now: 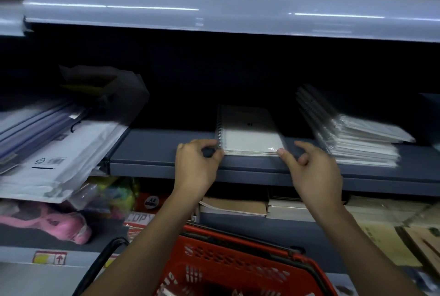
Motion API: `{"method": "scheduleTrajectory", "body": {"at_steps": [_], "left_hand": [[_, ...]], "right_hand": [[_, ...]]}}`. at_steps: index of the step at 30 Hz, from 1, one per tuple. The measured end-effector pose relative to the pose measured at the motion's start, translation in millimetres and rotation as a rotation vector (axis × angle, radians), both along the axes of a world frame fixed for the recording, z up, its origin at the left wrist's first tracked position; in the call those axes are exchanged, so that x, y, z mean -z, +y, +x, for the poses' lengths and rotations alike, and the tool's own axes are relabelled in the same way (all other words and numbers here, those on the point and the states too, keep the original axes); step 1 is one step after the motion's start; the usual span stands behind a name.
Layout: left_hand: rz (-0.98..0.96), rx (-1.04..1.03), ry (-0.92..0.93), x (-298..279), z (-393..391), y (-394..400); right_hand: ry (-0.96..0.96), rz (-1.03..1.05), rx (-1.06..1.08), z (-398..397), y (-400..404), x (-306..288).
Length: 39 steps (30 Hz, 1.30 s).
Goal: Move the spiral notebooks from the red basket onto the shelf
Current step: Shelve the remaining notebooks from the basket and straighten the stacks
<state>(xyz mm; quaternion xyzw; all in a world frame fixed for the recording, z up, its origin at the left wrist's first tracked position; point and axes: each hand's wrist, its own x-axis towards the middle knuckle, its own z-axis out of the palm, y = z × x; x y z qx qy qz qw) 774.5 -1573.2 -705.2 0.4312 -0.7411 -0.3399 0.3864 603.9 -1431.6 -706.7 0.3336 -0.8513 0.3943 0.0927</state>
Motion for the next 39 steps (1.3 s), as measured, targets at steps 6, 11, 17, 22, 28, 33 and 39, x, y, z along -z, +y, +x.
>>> {"method": "scheduleTrajectory", "body": {"at_steps": [6,11,17,22,28,33,39], "left_hand": [[0.042,0.040,0.079,0,39,41],[0.939,0.233,0.191,58,64,96],[1.134,0.240,-0.082,120,87,142],[0.629,0.347,-0.395,137,89,149],[0.323,0.482,-0.460,145,91,146],[0.273,0.566,-0.531,152,91,150],[0.239,0.616,-0.574,152,96,151]], "right_hand": [[-0.206,-0.173,-0.159,48,64,11],[-0.478,0.272,-0.274,90,104,103],[-1.140,0.798,-0.183,117,123,213],[-1.248,0.802,-0.110,120,142,246],[-1.242,0.772,-0.133,111,137,246],[-1.314,0.749,-0.096,101,147,243],[-0.919,0.814,-0.053,110,137,242]]}}
